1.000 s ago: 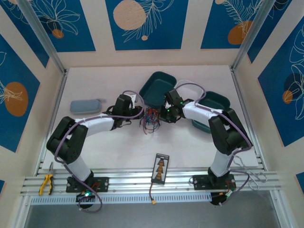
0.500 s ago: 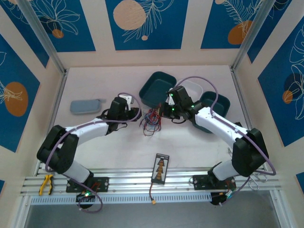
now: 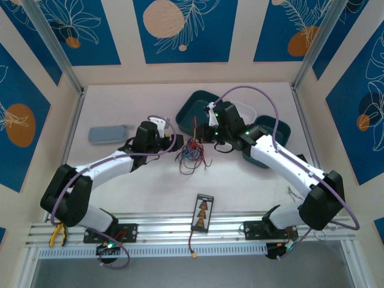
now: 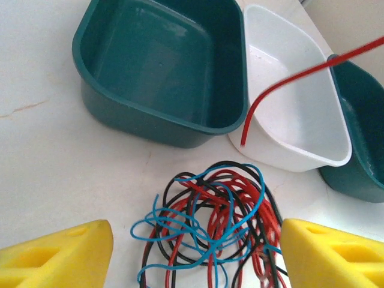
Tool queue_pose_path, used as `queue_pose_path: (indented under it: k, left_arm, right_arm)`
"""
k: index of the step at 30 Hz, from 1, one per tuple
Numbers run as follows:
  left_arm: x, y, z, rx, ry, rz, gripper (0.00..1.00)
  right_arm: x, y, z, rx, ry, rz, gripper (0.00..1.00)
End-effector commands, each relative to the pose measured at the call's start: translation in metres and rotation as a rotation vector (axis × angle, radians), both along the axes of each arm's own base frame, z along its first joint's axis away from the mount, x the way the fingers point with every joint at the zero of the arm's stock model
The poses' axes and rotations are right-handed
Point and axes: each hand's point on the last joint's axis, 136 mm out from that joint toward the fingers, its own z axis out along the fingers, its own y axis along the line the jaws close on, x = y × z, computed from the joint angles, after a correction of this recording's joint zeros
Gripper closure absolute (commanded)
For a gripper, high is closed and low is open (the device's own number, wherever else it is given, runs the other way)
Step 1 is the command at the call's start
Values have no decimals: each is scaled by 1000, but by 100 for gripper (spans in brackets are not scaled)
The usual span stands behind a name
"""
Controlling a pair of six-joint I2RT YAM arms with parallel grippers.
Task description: Untangle the cables
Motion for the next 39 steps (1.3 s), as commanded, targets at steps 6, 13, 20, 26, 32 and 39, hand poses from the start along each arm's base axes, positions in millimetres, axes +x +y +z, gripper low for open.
queue_pose_path:
  k: [6,13,20,26,32,39]
  left_arm:
    - [8,-15,5,-51,-1,1,15]
    - [8,-4,8,-21,-27,44,5]
    - [4,31,17,82,-78,141,0]
    - [-4,62,26,131,-122,243,0]
    - [-14,78,35,140,-165,281,0]
    - [-21,75,36,128,-150,249,0]
  right_arm:
    - [-15,-2,78,-13,-236,66,100]
    - [-4,4,109,-15,-307,75,100]
    - [2,7,150,-25,-383,77,100]
    - [6,-4,181,-62,-458,42,100]
    - [20,-29,186,-142,-491,-40,100]
    - [42,-73,170,-188,-442,-158,100]
